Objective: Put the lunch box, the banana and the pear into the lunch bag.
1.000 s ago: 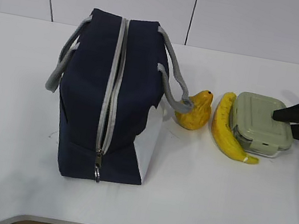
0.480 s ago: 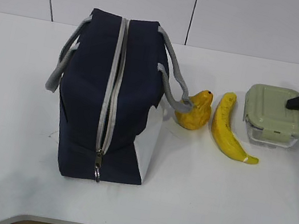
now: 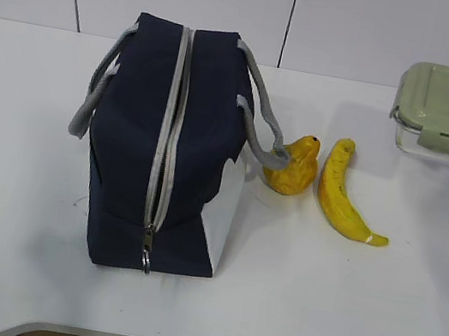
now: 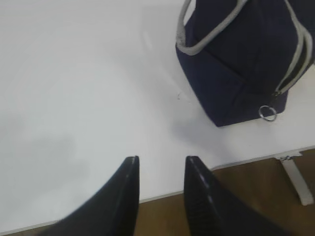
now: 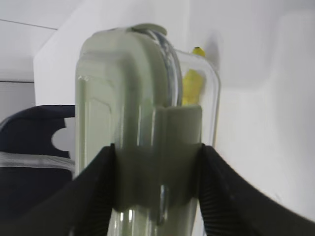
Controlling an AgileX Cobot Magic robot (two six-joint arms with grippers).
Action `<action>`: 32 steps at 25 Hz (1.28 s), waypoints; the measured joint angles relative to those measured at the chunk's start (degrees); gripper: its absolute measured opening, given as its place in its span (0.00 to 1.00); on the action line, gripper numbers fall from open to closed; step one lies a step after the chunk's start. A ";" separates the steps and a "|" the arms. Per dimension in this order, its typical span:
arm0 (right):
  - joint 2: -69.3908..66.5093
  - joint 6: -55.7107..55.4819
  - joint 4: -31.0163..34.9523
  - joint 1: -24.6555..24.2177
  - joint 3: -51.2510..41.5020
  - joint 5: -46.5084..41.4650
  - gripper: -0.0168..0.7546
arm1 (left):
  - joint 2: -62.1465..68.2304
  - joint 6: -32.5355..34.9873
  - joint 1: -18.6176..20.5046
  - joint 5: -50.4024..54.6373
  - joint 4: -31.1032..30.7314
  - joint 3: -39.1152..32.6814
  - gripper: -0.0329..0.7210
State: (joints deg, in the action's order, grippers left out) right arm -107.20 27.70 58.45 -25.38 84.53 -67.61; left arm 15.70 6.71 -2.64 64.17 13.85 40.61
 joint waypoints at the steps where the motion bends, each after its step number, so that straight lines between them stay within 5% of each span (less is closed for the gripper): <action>1: 0.79 -0.53 0.00 0.00 0.00 -0.11 0.50 | 2.45 0.00 0.00 -0.15 1.49 0.55 0.36; 10: 5.70 -2.36 5.76 5.57 0.00 -0.71 0.50 | 22.43 0.62 0.00 -1.55 16.99 7.30 0.38; 20: 5.79 -2.58 11.21 16.80 0.00 -1.05 0.50 | 43.07 4.98 0.00 -0.58 32.23 15.57 0.61; 32: 5.79 -2.58 14.09 27.32 0.00 -0.72 0.50 | 61.72 9.30 -9.75 -11.23 34.19 23.77 0.73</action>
State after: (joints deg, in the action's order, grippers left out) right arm -101.41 25.12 72.54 1.95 84.53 -68.33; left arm 77.43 16.02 -12.39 52.93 48.03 64.38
